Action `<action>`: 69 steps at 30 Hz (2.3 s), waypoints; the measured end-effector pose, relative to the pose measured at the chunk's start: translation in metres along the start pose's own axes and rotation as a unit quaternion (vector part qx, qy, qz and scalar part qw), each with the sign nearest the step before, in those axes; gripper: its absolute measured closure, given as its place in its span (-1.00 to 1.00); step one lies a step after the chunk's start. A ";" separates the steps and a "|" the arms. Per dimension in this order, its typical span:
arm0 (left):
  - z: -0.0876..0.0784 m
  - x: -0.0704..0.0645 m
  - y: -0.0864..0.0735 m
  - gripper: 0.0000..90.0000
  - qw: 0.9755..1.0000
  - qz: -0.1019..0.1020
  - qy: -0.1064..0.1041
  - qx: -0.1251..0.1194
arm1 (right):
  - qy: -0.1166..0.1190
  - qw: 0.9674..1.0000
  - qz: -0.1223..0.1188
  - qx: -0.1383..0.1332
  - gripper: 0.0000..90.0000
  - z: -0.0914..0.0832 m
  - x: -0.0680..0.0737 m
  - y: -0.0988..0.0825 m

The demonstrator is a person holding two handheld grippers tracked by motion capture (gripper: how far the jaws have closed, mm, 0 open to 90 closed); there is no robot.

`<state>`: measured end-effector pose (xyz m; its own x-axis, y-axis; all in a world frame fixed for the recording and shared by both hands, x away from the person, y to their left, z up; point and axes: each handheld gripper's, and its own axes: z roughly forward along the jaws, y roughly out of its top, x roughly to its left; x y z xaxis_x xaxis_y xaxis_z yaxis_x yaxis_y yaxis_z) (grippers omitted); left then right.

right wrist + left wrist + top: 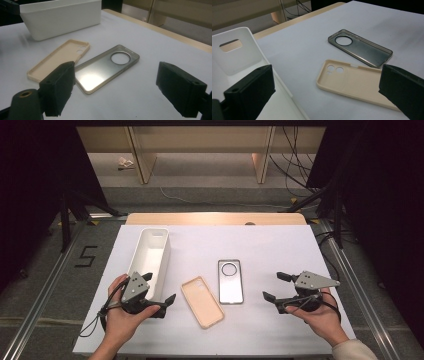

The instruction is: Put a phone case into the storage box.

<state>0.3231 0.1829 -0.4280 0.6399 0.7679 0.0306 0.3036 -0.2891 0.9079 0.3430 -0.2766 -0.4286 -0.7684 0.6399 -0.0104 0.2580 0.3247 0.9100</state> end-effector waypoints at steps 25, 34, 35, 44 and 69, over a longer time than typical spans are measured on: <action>-0.001 0.000 0.000 -1.00 1.000 -0.005 -0.001 -0.005 | 0.020 0.998 -0.045 0.046 0.02 0.023 -0.006 0.014; 0.000 0.000 0.000 -1.00 1.000 -0.005 -0.002 -0.004 | 0.047 0.993 -0.065 0.088 0.13 0.042 -0.006 0.017; 0.000 0.000 0.000 -1.00 1.000 -0.005 -0.002 -0.004 | 0.051 0.992 -0.069 0.094 0.13 0.045 -0.005 0.018; 0.000 0.001 0.000 -1.00 1.000 -0.005 -0.002 -0.005 | 0.065 0.987 -0.090 0.116 0.10 0.067 0.002 0.025; 0.000 0.001 0.000 -1.00 1.000 -0.005 -0.004 -0.007 | 0.126 0.917 -0.236 0.296 -0.11 0.121 0.031 0.037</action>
<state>0.3232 0.1836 -0.4276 0.6426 0.7660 0.0177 0.2997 -0.2726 0.9142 0.3992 -0.1604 -0.4453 -0.9679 0.1736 -0.1819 0.0768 0.8928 0.4438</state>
